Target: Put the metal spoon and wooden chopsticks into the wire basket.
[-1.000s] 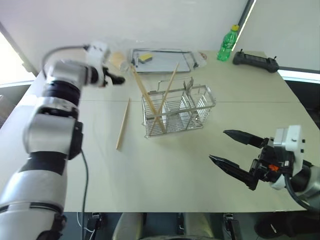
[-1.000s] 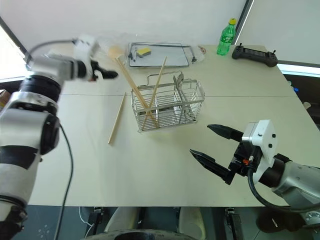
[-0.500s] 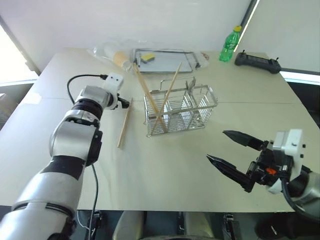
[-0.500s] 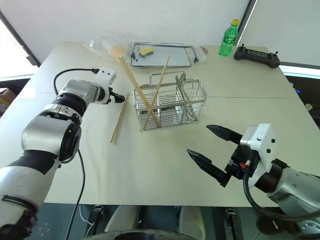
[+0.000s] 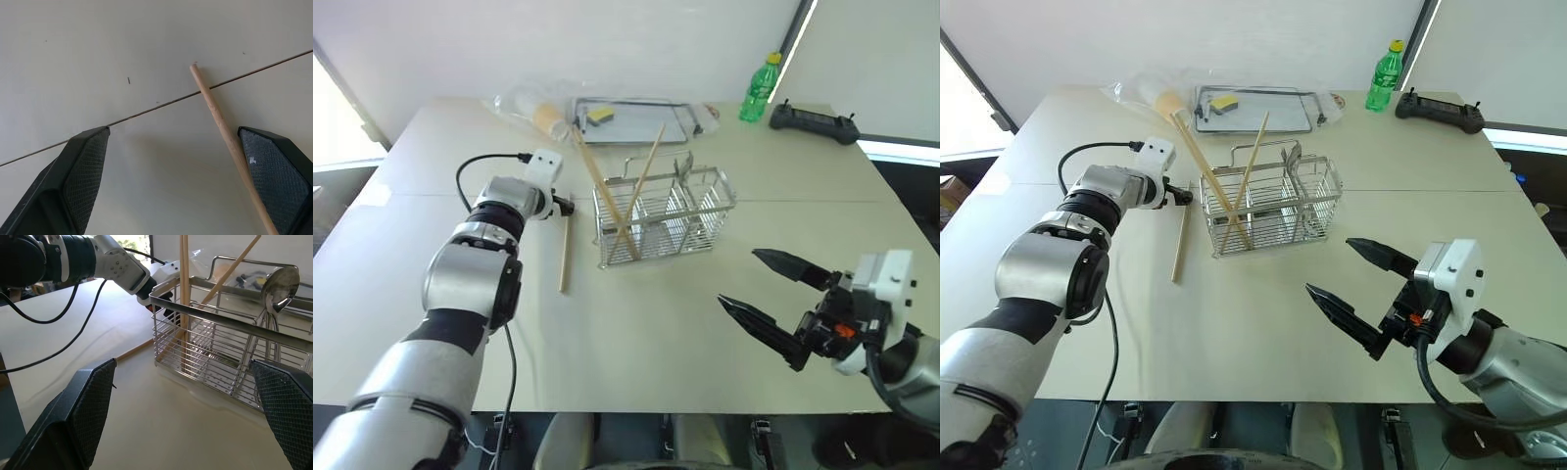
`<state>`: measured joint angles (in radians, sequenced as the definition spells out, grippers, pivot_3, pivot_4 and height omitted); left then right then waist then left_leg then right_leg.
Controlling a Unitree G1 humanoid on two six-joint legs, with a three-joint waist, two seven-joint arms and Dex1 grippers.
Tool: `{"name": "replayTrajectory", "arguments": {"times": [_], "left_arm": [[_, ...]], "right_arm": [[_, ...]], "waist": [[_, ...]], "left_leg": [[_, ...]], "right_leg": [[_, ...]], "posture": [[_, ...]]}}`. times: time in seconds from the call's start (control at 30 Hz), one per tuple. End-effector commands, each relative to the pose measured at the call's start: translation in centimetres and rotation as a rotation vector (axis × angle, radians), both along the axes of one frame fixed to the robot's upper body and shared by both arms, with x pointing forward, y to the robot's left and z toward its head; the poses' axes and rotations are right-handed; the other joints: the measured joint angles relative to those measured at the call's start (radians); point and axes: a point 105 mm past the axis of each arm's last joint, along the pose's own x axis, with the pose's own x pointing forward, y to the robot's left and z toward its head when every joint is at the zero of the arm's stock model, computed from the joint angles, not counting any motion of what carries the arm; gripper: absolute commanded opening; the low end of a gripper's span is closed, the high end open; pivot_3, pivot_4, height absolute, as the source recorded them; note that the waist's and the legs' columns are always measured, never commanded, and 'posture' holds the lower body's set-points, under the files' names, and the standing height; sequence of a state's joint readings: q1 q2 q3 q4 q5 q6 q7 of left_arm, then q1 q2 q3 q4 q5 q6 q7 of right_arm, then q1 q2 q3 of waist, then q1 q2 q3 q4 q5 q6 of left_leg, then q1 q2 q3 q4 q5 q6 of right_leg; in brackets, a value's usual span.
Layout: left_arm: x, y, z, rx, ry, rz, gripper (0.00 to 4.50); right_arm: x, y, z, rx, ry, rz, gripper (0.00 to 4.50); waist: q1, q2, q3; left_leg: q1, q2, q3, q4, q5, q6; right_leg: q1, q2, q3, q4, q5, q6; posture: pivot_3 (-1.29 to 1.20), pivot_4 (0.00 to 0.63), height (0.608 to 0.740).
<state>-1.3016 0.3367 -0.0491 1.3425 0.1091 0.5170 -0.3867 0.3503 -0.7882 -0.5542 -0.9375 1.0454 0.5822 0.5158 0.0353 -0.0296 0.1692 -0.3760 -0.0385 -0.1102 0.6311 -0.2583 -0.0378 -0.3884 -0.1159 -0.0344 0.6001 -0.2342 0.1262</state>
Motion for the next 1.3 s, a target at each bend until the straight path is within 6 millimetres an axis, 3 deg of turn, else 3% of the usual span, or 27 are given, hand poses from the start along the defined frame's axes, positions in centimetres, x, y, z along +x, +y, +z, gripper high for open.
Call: {"name": "replayTrajectory", "arguments": {"times": [0.03, 0.23, 0.37, 0.6, 0.73, 0.83, 1.17, 1.3], "left_arm": [[0.5, 2.7, 2.4, 0.081, -0.074, 0.038, 4.42], [1.0, 3.1, 5.8, 0.1, -0.147, 0.026, 4.42], [1.2, 2.4, 6.5, 0.095, -0.158, 0.002, 4.42], [0.2, 3.4, 1.9, 0.028, -0.06, 0.087, 4.42], [-0.3, 7.1, 1.8, -0.012, -0.102, 0.247, 4.42], [-0.8, 8.6, 1.6, -0.047, -0.086, 0.297, 4.42], [-2.4, 9.2, -1.7, -0.131, 0.031, 0.355, 4.42], [-2.4, 8.9, -2.0, -0.14, 0.04, 0.345, 4.42]], "right_arm": [[-0.2, -0.1, 0.7, 0.0, -0.032, 0.003, 4.5], [-0.2, 0.0, 0.4, 0.006, -0.026, 0.007, 4.5], [0.0, 0.0, 0.3, 0.007, -0.024, 0.011, 4.5], [0.4, 0.0, 0.7, 0.025, -0.039, -0.004, 4.5], [0.1, -0.2, 0.7, 0.02, -0.034, -0.019, 4.5], [0.0, -0.4, 0.9, 0.039, -0.037, -0.032, 4.5], [1.2, -0.8, 2.4, 0.085, -0.082, -0.055, 4.5], [1.5, -0.9, 2.7, 0.096, -0.088, -0.061, 4.5]], "waist": [[-0.002, 0.0, 0.0], [0.009, -0.001, 0.0], [0.004, -0.001, 0.0], [-0.004, 0.001, -0.001], [-0.007, -0.001, 0.0], [-0.015, 0.0, 0.0], [0.001, 0.001, -0.001], [0.002, 0.001, -0.002]], "left_leg": [[0.0, 0.0, 0.0, -0.001, 0.0, 0.0], [-0.002, -0.001, -0.001, 0.0, 0.0, 0.0], [-0.003, -0.002, -0.001, 0.001, 0.0, 0.0], [0.0, -0.001, 0.001, -0.001, 0.0, 0.0], [0.0, 0.0, 0.0, -0.001, 0.0, 0.0], [0.0, 0.0, 0.001, -0.001, 0.0, 0.0], [0.001, -0.001, 0.001, 0.0, 0.0, 0.0], [0.001, -0.001, 0.001, 0.0, 0.0, 0.0]], "right_leg": [[-0.001, 0.0, 0.0, 0.0, 0.0, 0.0], [-0.001, -0.001, 0.0, 0.0, 0.002, -0.003], [-0.001, -0.001, 0.0, -0.002, 0.002, -0.002], [-0.001, -0.001, 0.0, 0.0, 0.001, -0.001], [-0.001, -0.001, 0.0, 0.001, 0.001, -0.001], [-0.001, -0.001, 0.001, 0.001, 0.001, -0.001], [0.001, -0.001, 0.001, 0.001, 0.002, -0.002], [0.001, -0.001, 0.001, 0.001, 0.003, -0.003]], "posture": [[0.0, 0.15, 0.709], [0.0, 0.15, 0.709], [0.0, 0.15, 0.709], [0.0, 0.15, 0.709], [0.0, 0.15, 0.709], [0.0, 0.15, 0.709], [0.0, 0.15, 0.709], [0.0, 0.15, 0.709]]}}
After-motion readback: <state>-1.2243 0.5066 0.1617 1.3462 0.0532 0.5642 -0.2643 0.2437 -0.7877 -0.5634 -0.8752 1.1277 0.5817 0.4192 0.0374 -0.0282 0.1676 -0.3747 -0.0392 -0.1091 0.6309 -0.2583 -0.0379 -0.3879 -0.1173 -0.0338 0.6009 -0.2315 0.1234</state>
